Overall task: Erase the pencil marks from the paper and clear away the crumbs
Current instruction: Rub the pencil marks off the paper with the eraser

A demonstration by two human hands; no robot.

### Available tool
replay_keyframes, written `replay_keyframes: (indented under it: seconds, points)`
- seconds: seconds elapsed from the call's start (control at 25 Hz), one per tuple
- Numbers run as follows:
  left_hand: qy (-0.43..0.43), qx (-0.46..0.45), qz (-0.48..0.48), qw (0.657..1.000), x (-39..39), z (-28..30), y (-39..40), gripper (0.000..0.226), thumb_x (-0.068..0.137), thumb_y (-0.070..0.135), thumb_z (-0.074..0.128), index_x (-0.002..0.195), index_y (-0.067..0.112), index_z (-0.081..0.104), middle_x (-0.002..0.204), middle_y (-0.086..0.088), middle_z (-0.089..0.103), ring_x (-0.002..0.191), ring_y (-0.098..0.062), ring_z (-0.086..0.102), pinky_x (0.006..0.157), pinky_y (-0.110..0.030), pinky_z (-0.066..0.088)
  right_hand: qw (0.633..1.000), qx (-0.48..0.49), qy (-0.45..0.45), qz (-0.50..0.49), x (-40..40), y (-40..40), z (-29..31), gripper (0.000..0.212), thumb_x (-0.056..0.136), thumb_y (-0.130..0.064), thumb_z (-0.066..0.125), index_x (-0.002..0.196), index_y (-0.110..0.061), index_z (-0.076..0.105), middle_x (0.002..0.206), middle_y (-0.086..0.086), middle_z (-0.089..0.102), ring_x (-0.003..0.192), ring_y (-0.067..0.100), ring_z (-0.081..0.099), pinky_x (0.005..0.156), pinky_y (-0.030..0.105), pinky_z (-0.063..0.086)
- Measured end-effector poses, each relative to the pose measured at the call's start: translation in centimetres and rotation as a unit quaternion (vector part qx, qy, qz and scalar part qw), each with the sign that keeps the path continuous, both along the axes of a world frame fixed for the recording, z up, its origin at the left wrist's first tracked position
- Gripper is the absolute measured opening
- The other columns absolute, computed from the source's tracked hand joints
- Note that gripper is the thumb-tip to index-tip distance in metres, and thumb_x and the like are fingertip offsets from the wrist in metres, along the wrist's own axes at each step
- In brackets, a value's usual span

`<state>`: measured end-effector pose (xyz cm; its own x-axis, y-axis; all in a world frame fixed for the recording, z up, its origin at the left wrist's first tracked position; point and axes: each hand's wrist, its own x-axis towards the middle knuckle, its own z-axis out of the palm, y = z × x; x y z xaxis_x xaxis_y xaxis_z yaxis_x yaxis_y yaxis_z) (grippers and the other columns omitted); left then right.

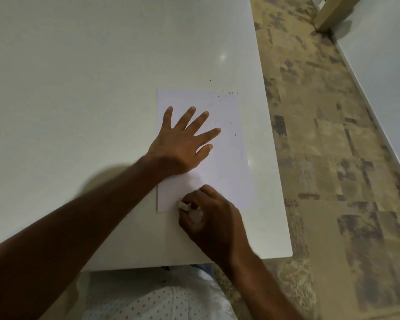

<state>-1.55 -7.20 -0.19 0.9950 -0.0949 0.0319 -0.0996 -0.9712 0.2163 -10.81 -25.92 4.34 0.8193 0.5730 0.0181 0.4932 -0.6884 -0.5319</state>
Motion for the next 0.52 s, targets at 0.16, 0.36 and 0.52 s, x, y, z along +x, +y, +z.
replay_keyframes:
  seconds: [0.16, 0.36, 0.52]
  points:
    - [-0.003, -0.002, -0.003, 1.000, 0.1, 0.1, 0.1, 0.056, 0.102, 0.059, 0.005, 0.158, 0.050, 0.003, 0.171, 0.004, -0.006, 0.157, -0.024, -0.009, 0.119, -0.066, -0.006, 0.987, 0.012, -0.021, -0.158, 6.5, -1.4, 0.3, 0.010, 0.094, -0.037, 0.074, 0.092, -0.028, 0.072, 0.091, -0.011, 0.066, 0.078, 0.007, 0.058, 0.070, 0.020, 0.048]
    - [-0.002, -0.002, 0.000, 1.000, 0.1, -0.1, -0.1, 0.055, 0.103, 0.059, 0.008, 0.157, 0.052, 0.003, 0.170, 0.005, -0.005, 0.157, -0.023, -0.009, 0.119, -0.066, -0.007, 1.000, 0.000, -0.010, -0.021, 1.5, -0.6, -0.9, 0.010, 0.090, -0.033, 0.078, 0.092, -0.025, 0.074, 0.089, -0.006, 0.068, 0.075, 0.006, 0.055, 0.072, 0.002, 0.039]
    - [-0.006, -0.005, -0.005, 1.000, 0.1, 0.0, 0.1, 0.054, 0.104, 0.058, 0.009, 0.158, 0.050, 0.005, 0.171, 0.004, -0.004, 0.157, -0.024, -0.008, 0.120, -0.065, -0.008, 0.986, 0.021, -0.037, -0.164, 7.5, -0.9, -0.3, 0.014, 0.096, -0.040, 0.070, 0.088, -0.028, 0.070, 0.089, -0.013, 0.065, 0.078, 0.007, 0.057, 0.071, 0.025, 0.050]
